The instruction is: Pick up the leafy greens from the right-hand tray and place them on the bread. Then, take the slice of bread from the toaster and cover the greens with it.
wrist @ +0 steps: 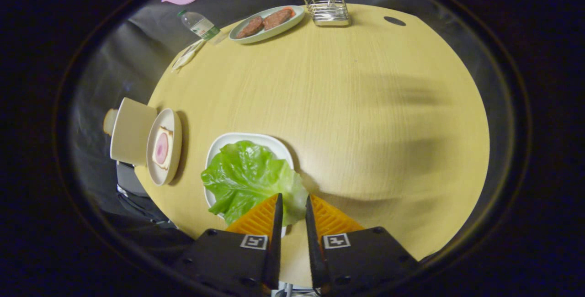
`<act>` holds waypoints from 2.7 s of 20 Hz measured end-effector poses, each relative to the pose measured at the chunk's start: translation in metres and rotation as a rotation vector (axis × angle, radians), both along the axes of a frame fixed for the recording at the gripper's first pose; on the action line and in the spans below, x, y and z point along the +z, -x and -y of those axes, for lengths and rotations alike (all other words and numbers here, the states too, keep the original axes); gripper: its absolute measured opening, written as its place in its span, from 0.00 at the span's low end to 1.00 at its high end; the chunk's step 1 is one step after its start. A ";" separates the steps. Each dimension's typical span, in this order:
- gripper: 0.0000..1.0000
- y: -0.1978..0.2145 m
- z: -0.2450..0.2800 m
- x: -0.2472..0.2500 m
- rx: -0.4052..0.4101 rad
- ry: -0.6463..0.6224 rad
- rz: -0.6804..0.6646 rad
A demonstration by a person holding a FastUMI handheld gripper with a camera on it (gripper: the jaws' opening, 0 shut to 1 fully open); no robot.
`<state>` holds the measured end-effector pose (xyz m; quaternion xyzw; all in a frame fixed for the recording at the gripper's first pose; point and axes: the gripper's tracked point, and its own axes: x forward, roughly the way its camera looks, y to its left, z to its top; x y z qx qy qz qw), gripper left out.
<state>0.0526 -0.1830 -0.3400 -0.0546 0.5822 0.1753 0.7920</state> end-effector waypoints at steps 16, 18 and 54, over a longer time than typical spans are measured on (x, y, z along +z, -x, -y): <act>0.03 0.018 -0.039 0.080 -0.085 -0.095 0.061; 0.03 0.025 -0.064 0.099 -0.094 -0.165 0.053; 0.11 0.056 -0.290 -0.002 0.006 -0.019 0.051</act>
